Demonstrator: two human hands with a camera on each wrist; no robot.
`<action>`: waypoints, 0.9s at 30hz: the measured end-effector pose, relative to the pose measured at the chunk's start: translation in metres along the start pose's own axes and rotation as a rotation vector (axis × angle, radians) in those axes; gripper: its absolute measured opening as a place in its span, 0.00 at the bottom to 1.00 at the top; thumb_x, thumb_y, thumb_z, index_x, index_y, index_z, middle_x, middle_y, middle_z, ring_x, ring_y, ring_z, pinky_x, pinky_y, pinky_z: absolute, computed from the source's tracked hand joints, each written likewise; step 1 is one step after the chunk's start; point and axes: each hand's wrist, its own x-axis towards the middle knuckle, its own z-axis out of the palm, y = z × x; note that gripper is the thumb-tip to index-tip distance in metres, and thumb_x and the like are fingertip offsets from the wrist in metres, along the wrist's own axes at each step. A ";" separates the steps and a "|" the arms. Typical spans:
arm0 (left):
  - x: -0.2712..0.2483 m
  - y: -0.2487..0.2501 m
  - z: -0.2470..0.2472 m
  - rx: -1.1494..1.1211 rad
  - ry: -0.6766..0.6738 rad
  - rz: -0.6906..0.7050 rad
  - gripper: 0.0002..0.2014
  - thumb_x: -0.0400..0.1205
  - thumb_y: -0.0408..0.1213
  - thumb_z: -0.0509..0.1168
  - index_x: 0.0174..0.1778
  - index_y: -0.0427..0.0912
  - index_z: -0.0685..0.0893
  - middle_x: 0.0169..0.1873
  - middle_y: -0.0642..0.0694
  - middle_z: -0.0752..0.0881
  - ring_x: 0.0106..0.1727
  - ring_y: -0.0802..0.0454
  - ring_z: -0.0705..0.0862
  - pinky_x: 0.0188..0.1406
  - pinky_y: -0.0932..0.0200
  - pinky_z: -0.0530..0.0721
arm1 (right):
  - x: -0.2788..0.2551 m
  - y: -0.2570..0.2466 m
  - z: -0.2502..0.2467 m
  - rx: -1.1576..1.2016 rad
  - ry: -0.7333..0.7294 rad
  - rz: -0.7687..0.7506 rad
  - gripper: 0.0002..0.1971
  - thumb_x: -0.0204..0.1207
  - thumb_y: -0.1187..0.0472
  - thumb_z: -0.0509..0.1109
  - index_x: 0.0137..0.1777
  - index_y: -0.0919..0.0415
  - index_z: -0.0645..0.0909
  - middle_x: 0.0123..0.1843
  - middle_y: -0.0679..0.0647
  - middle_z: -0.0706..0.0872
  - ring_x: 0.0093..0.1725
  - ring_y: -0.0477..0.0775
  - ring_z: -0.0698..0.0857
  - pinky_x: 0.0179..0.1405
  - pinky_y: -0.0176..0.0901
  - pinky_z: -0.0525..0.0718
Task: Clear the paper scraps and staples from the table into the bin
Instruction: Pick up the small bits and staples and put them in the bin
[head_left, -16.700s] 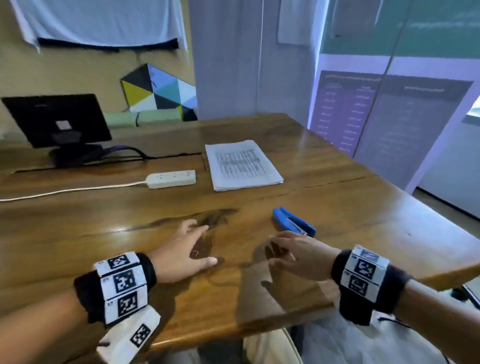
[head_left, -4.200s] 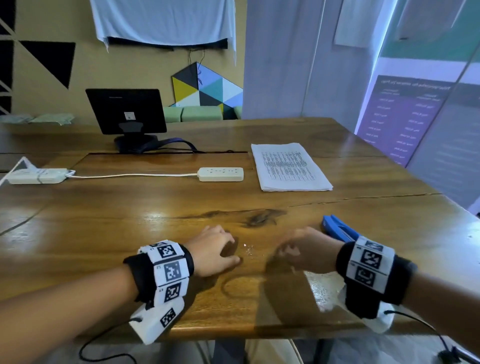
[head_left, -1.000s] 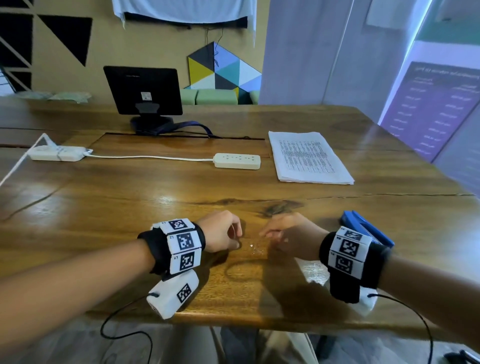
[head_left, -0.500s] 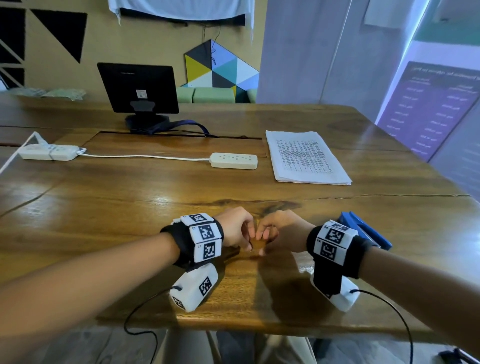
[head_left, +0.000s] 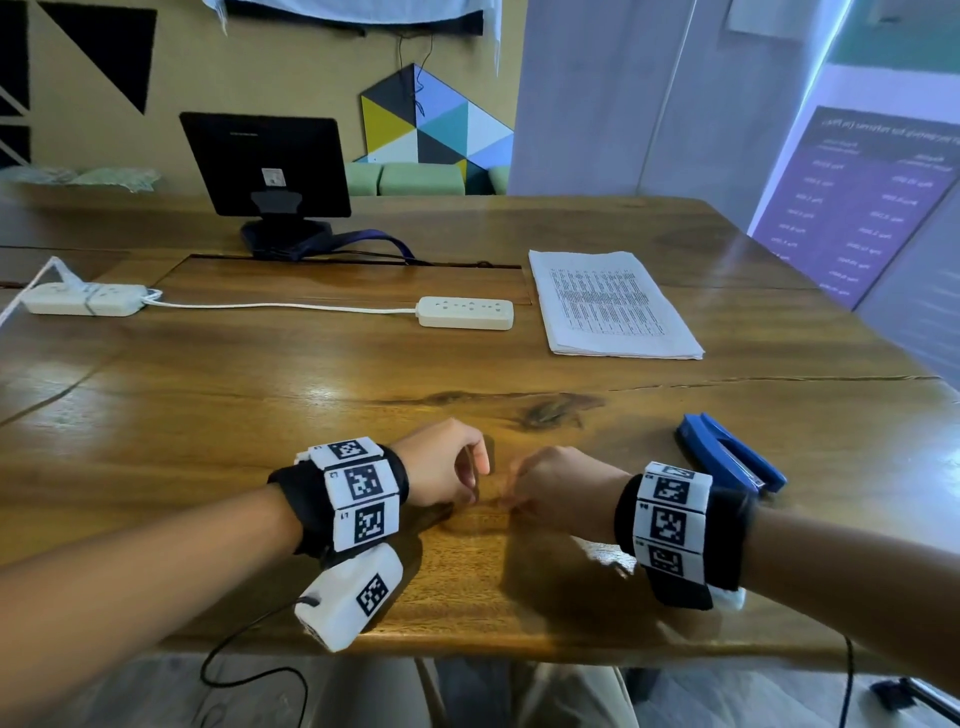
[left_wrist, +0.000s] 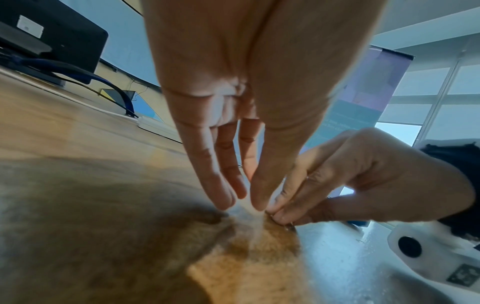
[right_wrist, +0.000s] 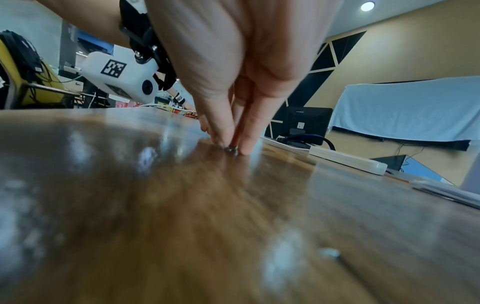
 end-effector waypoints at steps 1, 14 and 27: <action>0.001 0.002 0.001 0.010 -0.009 0.007 0.11 0.73 0.32 0.74 0.48 0.46 0.82 0.45 0.48 0.88 0.48 0.51 0.86 0.50 0.55 0.83 | 0.000 -0.001 0.000 0.011 0.009 0.012 0.15 0.82 0.63 0.61 0.65 0.56 0.82 0.63 0.54 0.84 0.62 0.52 0.81 0.67 0.42 0.78; 0.006 0.012 0.004 0.119 -0.012 0.019 0.09 0.72 0.34 0.74 0.41 0.49 0.81 0.48 0.48 0.87 0.51 0.51 0.84 0.50 0.57 0.82 | 0.014 -0.001 -0.011 0.200 -0.014 0.214 0.08 0.74 0.65 0.70 0.50 0.61 0.88 0.51 0.57 0.89 0.52 0.56 0.86 0.56 0.44 0.82; 0.000 0.012 0.004 0.160 -0.023 -0.028 0.09 0.72 0.36 0.75 0.45 0.47 0.83 0.44 0.50 0.86 0.50 0.51 0.84 0.52 0.54 0.84 | 0.026 0.003 -0.014 0.476 0.005 0.316 0.09 0.58 0.69 0.79 0.29 0.53 0.87 0.37 0.53 0.91 0.37 0.45 0.86 0.44 0.39 0.88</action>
